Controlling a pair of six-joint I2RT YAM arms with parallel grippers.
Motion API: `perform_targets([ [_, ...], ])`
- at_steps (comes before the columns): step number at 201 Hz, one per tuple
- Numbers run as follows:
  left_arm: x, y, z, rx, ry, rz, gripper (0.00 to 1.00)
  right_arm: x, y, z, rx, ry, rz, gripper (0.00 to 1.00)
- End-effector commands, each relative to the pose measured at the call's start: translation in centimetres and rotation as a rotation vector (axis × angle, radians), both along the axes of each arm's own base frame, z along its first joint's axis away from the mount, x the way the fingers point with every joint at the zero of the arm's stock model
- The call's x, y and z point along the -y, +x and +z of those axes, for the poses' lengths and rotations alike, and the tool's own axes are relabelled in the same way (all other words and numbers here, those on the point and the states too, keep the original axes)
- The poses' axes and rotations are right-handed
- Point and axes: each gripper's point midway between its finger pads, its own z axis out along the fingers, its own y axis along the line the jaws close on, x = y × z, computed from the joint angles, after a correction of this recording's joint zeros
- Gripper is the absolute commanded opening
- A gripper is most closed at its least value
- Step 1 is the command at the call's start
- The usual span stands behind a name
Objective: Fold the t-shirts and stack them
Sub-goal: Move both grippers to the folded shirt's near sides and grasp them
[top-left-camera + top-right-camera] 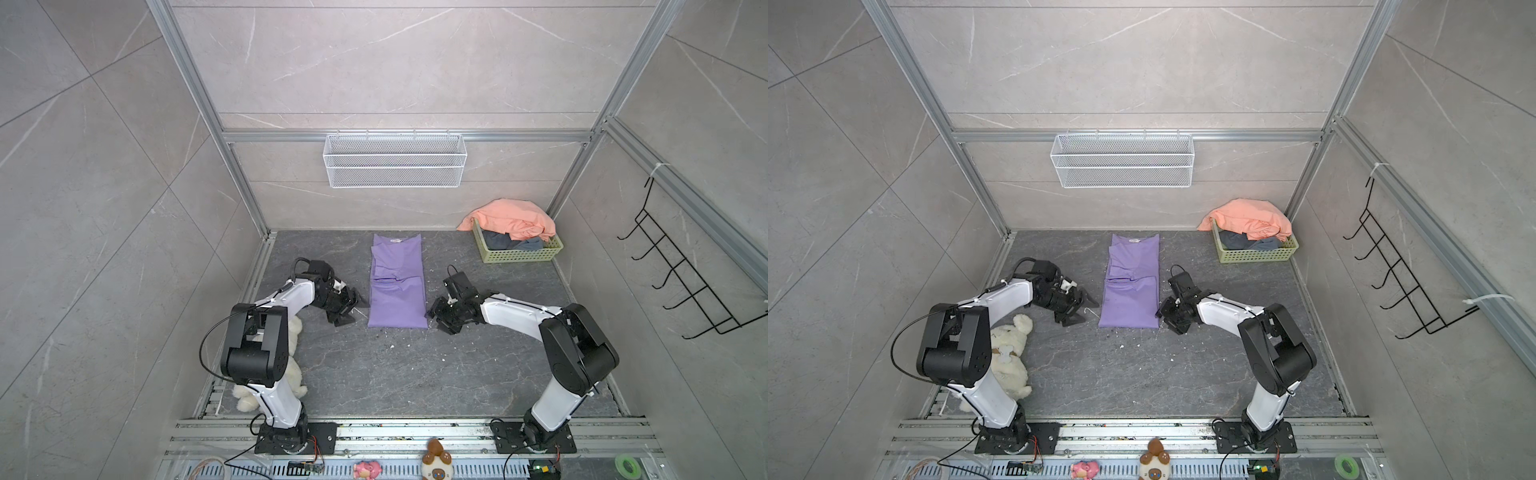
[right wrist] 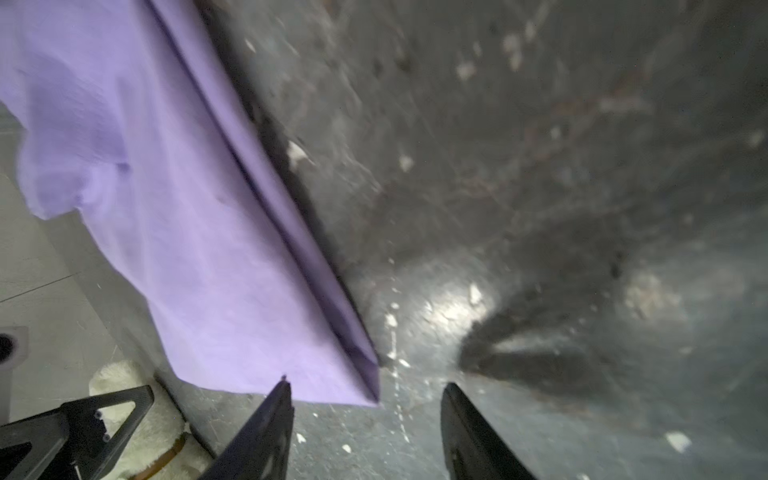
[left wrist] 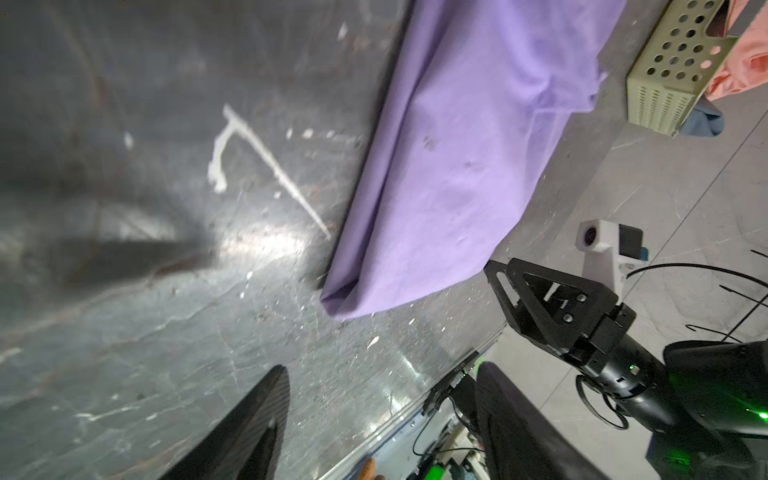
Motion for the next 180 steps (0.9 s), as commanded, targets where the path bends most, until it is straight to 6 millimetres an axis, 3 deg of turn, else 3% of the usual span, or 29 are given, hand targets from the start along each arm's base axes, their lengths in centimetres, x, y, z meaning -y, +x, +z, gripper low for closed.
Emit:
perform_targets([
  [1,1.4,-0.7,1.3,-0.009,-0.129,0.024,0.73,-2.1,0.1,0.7,0.040,0.107,-0.027,0.65],
  [25,1.9,-1.9,-0.2,-0.057,-0.140,0.018,0.73,-2.3,-0.5,-0.8,0.030,0.114,-0.033,0.66],
  [62,2.3,-1.6,-2.7,-0.117,-0.152,0.046,0.71,-2.1,-0.6,-2.7,-0.001,0.103,-0.065,0.65],
  [129,2.4,-0.3,-5.7,-0.143,-0.120,0.082,0.54,-2.1,-0.5,-4.6,-0.038,0.081,-0.093,0.56],
  [146,2.3,0.0,-6.2,-0.145,-0.103,0.094,0.43,-1.8,-0.5,-5.0,-0.041,0.066,-0.101,0.50],
  [180,2.2,1.4,-6.6,-0.125,-0.098,0.121,0.27,-2.1,0.0,-5.4,-0.038,0.062,-0.092,0.25],
])
